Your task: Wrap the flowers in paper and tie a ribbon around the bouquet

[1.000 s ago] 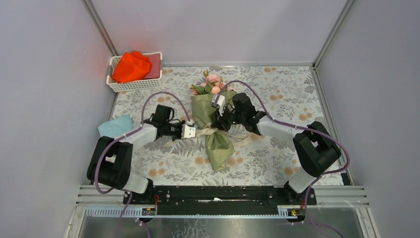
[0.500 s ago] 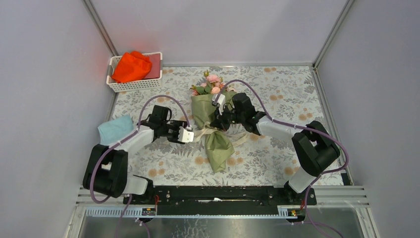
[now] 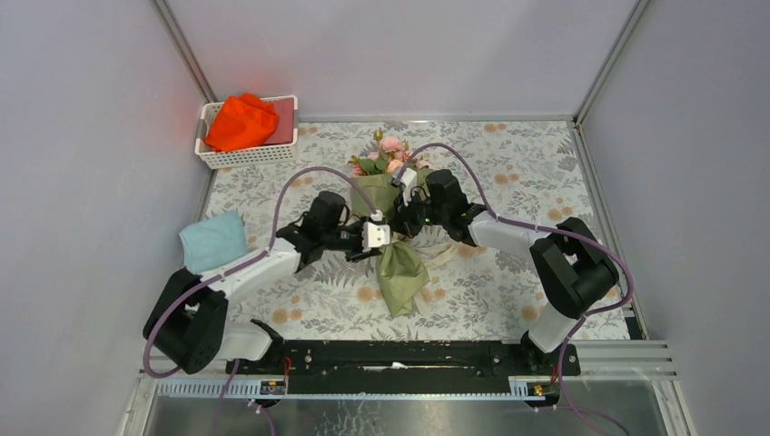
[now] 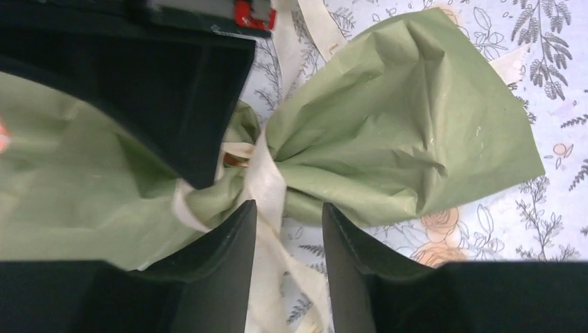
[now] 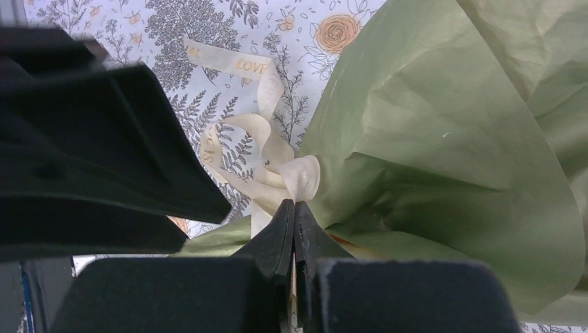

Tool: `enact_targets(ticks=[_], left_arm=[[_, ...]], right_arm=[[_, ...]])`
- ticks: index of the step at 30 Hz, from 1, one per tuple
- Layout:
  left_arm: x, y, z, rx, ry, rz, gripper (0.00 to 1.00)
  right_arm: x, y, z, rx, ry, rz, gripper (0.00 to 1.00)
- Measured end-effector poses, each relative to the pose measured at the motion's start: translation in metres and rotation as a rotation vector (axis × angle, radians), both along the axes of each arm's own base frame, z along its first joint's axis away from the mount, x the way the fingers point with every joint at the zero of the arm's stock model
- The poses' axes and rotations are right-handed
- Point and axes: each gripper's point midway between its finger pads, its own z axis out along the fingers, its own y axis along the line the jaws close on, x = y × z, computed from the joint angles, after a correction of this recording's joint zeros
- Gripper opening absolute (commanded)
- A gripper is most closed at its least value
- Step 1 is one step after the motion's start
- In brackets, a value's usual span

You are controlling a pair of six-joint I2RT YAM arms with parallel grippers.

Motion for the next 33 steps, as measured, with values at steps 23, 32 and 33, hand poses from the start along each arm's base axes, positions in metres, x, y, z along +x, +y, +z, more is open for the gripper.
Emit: enact_targets(ticks=[23,32,33], left_arm=[[0.034,-0.019,-0.032,-0.009,-0.078,0.175,0.0],[0.05,-0.005,-0.033,0.028,-0.117,0.247,0.0],[0.053,-0.002,-0.033,0.03,-0.119,0.261,0.0]], right_arm=[[0.009,-0.01,-0.001,0.024,0.04,-0.057,0.0],[0.01,-0.012,-0.002,0.024,0.044,-0.058,0.0],[0.01,-0.012,-0.002,0.024,0.045,-0.057,0.0]])
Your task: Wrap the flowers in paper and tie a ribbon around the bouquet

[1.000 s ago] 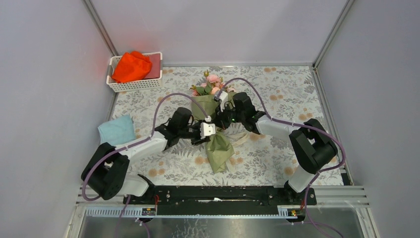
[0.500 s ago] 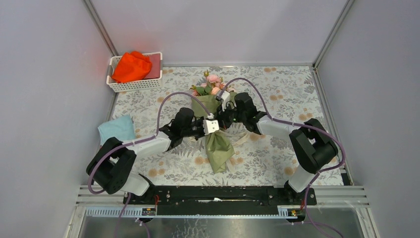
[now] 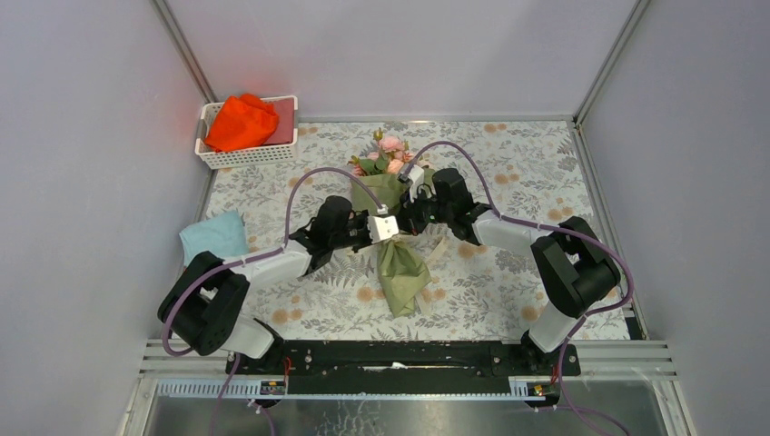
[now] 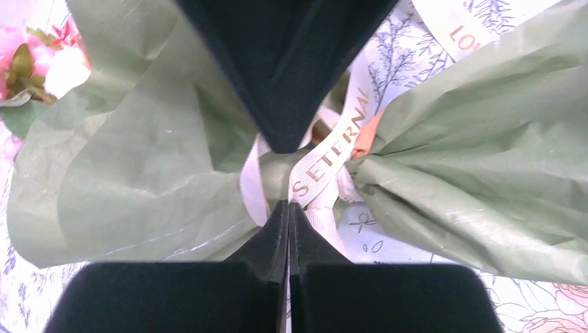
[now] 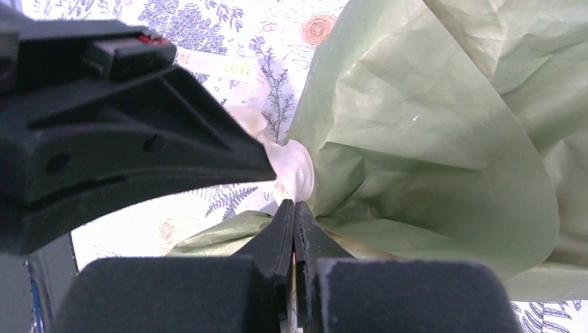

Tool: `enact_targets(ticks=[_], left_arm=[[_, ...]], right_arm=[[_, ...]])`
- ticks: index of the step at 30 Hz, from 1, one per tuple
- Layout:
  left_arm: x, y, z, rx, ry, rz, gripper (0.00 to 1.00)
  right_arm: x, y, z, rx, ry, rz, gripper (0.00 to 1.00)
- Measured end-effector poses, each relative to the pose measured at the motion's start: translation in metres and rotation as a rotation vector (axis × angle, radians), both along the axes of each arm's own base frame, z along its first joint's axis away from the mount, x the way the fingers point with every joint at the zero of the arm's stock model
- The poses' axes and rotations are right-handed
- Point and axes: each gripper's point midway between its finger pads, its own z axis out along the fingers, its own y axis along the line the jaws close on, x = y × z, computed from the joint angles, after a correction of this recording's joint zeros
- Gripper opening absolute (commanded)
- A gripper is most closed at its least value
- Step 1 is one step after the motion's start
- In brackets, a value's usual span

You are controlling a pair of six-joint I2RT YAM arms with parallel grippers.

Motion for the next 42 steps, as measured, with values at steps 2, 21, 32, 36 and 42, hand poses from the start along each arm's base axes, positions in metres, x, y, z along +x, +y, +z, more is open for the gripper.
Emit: enact_targets(ticks=[2,21,32,36,42], left_arm=[[0.003,0.003,0.001,-0.002,0.001,0.017,0.0],[0.01,-0.001,0.007,-0.068,-0.006,0.069,0.0],[0.01,-0.001,0.007,-0.071,-0.01,0.069,0.0],[0.01,-0.001,0.007,-0.07,-0.01,0.069,0.0],[0.01,-0.001,0.007,-0.071,-0.009,0.068,0.0]], right_arm=[[-0.001,0.0,0.0,0.003,0.003,0.006,0.0],[0.026,-0.011,0.044,0.032,-0.025,0.075,0.4],[0.042,-0.005,-0.011,-0.077,0.154,0.052,0.03],[0.028,-0.009,-0.024,-0.093,0.212,0.075,0.04],[0.013,-0.002,-0.022,-0.039,0.249,0.142,0.05]])
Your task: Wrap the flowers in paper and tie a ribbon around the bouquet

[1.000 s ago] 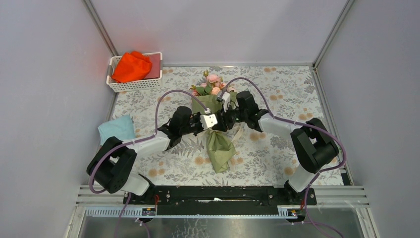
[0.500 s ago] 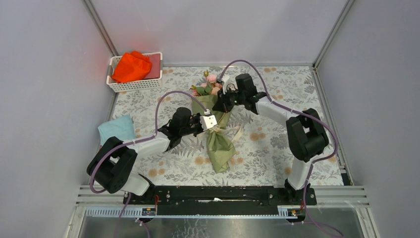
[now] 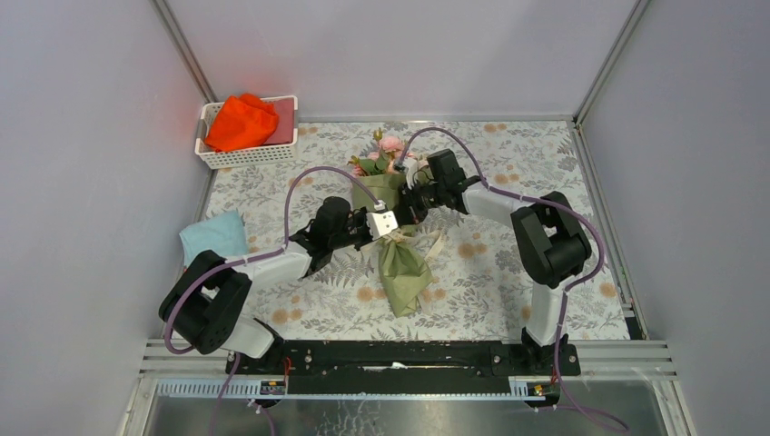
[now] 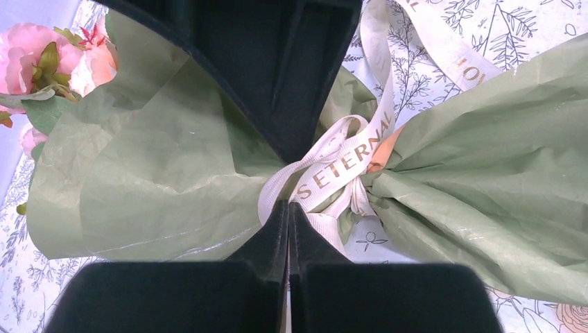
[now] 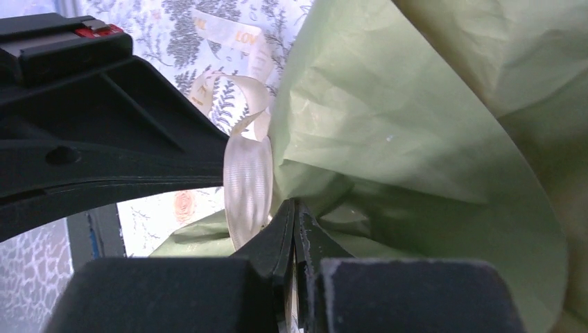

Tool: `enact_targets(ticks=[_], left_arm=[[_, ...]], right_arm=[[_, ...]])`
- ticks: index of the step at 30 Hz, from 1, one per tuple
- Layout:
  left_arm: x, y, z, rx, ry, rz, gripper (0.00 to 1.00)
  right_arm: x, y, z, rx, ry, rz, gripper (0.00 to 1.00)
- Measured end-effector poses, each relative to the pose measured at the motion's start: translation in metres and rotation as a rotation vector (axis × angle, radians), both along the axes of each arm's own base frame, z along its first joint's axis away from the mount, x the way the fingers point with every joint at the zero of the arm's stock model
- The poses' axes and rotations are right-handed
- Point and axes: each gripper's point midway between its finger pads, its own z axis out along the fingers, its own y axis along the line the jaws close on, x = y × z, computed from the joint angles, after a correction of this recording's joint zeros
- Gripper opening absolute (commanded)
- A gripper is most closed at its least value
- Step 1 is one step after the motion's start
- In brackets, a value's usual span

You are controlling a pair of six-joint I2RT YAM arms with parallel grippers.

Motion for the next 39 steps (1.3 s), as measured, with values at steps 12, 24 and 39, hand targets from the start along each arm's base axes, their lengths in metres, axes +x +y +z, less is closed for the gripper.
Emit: enact_targets(ticks=[12,24,39], left_arm=[[0.001,-0.001,0.0,-0.002,-0.009,-0.006,0.0],[-0.001,0.003,-0.006,0.019,-0.012,-0.006,0.0],[0.005,0.005,-0.001,0.001,-0.032,0.021,0.0]], right_arm=[[-0.01,0.02,0.003,0.115,0.034,0.084,0.13],[-0.015,0.025,0.008,0.162,0.042,0.107,0.26],[-0.02,0.027,0.0,0.128,0.022,0.122,0.33]])
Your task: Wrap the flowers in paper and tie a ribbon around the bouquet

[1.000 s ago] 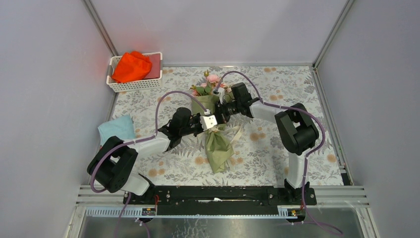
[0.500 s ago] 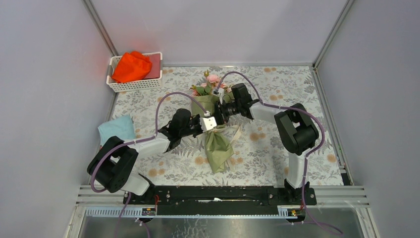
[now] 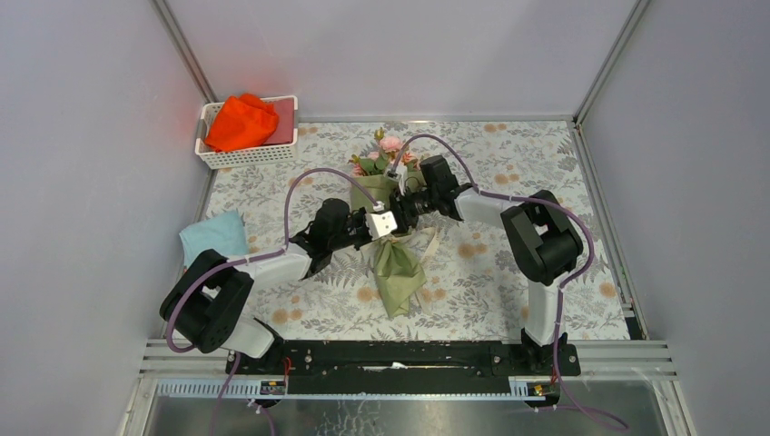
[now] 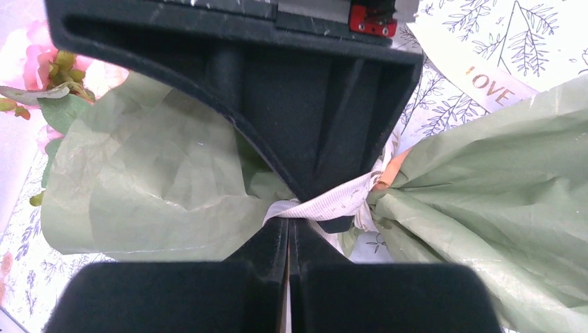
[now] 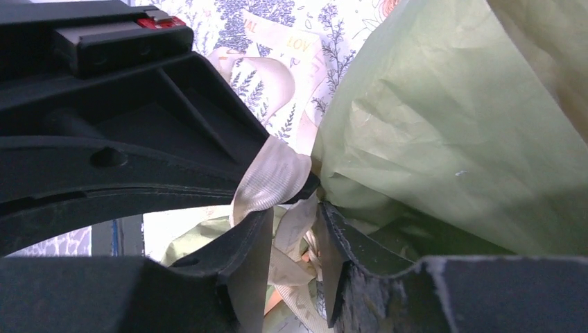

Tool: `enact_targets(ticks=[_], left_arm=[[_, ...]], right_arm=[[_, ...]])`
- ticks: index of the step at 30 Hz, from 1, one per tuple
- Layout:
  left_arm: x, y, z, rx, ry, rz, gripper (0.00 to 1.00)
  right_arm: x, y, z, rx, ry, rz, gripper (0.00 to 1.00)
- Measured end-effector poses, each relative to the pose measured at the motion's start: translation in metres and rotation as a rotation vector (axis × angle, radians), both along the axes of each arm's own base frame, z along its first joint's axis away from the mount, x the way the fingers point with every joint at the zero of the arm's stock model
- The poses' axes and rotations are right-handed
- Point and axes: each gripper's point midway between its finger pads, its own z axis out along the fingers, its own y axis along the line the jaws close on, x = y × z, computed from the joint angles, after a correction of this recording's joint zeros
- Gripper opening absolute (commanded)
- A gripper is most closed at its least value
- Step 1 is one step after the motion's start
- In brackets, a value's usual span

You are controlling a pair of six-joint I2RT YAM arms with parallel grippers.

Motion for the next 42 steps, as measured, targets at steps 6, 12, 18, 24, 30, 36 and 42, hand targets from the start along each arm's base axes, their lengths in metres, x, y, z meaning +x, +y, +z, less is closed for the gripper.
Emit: enact_targets(ticks=[6,12,18,24,30,36,42], left_arm=[[0.001,0.0,0.001,-0.005,-0.003,0.001,0.0],[-0.001,-0.001,0.0,-0.005,0.006,-0.008,0.19],[-0.017,0.008,0.007,0.043,0.04,-0.087,0.69],[-0.033,0.032,0.021,0.139,0.107,-0.189,0.81],[-0.032,0.062,-0.004,0.214,0.169,-0.147,0.9],[-0.038,0.068,-0.024,0.231,0.221,-0.152,0.96],[-0.055,0.056,-0.033,0.232,0.241,-0.21,0.77]], right_arm=[[0.006,0.0,-0.007,-0.044,-0.023,-0.042,0.11],[0.01,-0.001,-0.013,-0.071,-0.029,-0.074,0.02],[0.014,-0.004,-0.013,-0.097,-0.038,-0.116,0.0],[0.017,-0.009,-0.011,-0.117,-0.056,-0.156,0.0],[0.018,-0.01,-0.011,-0.125,-0.055,-0.171,0.0],[0.019,-0.011,-0.011,-0.128,-0.056,-0.178,0.0],[0.019,-0.011,-0.011,-0.127,-0.051,-0.183,0.0]])
